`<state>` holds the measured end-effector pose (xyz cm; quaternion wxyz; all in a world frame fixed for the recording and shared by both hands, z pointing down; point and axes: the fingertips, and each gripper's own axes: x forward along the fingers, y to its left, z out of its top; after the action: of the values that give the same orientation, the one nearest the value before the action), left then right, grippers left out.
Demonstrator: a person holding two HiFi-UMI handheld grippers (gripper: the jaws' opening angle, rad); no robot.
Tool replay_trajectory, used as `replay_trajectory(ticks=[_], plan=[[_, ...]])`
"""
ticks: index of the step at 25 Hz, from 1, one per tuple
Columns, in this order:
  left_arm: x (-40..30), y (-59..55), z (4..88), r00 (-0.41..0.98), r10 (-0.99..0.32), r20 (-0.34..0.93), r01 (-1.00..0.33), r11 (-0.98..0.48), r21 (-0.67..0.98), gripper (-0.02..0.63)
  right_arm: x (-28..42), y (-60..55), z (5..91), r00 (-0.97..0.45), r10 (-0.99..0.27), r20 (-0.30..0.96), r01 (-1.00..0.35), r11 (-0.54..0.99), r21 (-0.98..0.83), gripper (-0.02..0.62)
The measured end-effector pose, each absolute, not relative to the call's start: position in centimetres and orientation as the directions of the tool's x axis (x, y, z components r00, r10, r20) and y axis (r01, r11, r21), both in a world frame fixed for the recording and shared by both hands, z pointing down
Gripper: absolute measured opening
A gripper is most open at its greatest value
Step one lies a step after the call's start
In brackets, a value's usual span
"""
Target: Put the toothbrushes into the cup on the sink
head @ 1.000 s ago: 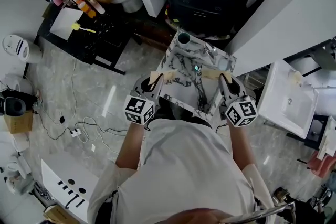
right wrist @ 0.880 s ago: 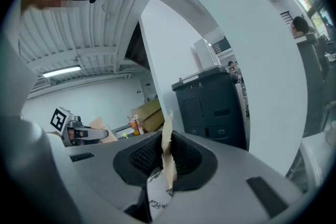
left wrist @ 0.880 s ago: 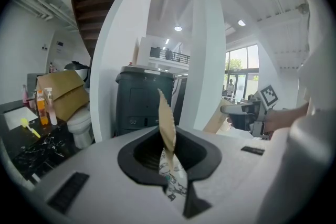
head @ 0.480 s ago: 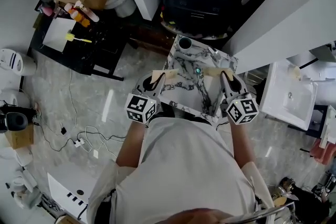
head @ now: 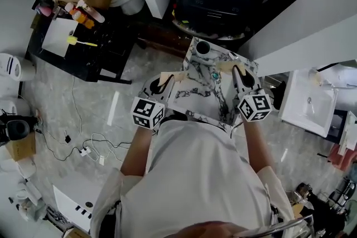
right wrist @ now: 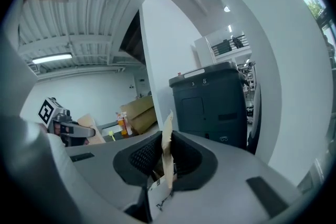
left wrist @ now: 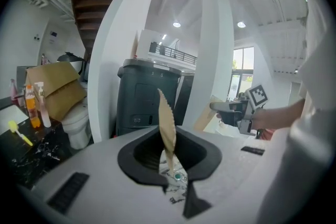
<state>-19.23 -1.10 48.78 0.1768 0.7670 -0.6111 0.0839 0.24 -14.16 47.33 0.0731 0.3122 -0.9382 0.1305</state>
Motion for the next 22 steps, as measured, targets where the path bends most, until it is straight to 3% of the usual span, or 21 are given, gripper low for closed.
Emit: replay_trajectory(ticks=[22], plan=[[-25.0, -3.4, 53.4, 0.236, -0.878, 0.416, -0.961, -0.148, 0.233, 0.054, -10.1, -22.5, 57.5, -0.745, -0.574, 0.34, -0.646, 0.749, -0.151, 0.071]])
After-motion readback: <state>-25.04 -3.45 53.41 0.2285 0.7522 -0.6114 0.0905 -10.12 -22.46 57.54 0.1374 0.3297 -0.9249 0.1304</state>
